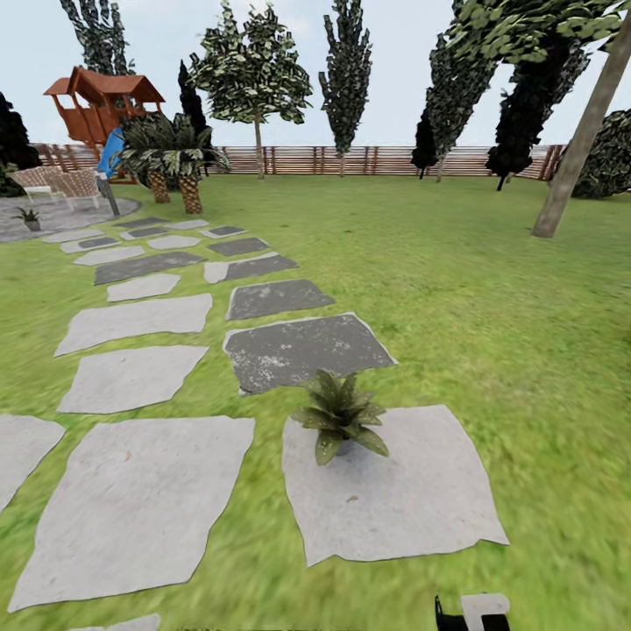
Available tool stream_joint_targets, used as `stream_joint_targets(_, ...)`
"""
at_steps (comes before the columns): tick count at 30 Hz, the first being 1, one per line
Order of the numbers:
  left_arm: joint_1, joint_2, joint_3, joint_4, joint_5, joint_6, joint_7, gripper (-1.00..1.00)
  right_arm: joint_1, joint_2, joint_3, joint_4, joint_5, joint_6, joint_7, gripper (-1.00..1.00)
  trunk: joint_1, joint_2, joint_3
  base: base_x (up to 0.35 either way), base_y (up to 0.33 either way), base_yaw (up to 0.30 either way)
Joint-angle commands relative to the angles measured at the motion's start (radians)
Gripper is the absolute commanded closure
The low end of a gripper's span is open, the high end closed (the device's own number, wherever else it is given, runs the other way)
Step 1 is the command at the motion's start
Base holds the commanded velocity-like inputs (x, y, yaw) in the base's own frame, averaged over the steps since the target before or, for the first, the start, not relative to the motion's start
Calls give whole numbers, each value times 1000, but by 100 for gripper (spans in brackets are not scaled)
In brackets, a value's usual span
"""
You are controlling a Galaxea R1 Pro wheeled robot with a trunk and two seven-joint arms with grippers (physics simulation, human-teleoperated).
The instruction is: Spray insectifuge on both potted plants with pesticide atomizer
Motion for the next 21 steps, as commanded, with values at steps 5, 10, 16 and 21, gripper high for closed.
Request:
stream_joint_targets(5, 1, 0, 5, 2, -12, -4, 4, 100, -1, 2, -6, 1, 10, -2, -6, -100, 0, 0, -1, -6, 316, 276)
stream_joint_targets(10, 0, 0, 5, 2, -12, -4, 4, 100, -1, 2, -6, 1, 10, -3, -7, -100, 0, 0, -1, 0, 333, 278)
stream_joint_targets(16, 0, 1, 5, 1, -12, -4, 4, 100, -1, 12, -6, 2, 10, -1, -6, -100, 0, 0, -1, 0, 277, 278)
stream_joint_targets(21, 0, 0, 4, 1, -11, -3, 6, 100, -1, 27, -6, 2, 11, 0, -7, -100, 0, 0, -1, 0, 31, 278)
